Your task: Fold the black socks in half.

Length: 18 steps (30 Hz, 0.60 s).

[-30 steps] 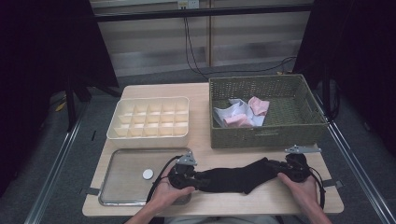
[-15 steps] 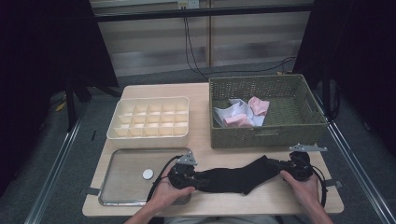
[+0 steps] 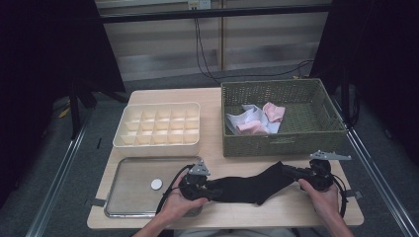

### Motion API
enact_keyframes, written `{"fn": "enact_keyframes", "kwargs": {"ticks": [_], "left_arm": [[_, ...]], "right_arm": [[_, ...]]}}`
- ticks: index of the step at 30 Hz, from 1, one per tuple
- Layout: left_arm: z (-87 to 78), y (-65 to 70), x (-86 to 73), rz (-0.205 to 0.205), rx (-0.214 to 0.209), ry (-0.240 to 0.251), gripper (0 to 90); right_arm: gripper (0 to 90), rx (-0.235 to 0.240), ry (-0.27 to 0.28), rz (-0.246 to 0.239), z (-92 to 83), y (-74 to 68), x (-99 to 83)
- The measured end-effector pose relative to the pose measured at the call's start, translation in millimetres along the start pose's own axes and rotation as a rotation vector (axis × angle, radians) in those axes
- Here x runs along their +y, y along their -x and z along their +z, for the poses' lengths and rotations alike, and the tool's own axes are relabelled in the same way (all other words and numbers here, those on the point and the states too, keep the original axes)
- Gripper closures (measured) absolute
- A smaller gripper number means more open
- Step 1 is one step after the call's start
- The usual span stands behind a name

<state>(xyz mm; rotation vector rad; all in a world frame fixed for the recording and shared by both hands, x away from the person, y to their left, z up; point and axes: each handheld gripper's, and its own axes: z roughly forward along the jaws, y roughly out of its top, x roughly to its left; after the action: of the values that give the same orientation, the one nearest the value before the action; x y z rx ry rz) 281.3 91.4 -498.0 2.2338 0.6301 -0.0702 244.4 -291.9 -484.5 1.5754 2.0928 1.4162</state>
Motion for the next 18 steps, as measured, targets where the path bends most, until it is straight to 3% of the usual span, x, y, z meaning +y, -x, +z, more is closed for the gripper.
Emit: {"fn": "enact_keyframes", "kwargs": {"ticks": [14, 16, 18], "left_arm": [[0.5, -0.3, -0.1, 0.003, 0.005, 0.004, 61.3], [0.4, -1.5, 0.3, -0.004, -0.007, 0.006, 56.9], [-5.9, -2.4, 2.6, -0.01, 0.012, 0.014, 50.3]], "right_arm": [[81.4, 0.056, 0.043, 0.009, 1.9, -13.8, 11.7], [81.4, 0.06, 0.043, 0.005, 2.5, -15.2, 12.5], [81.4, 0.07, 0.045, 0.0, 3.4, -18.9, 14.5]]}}
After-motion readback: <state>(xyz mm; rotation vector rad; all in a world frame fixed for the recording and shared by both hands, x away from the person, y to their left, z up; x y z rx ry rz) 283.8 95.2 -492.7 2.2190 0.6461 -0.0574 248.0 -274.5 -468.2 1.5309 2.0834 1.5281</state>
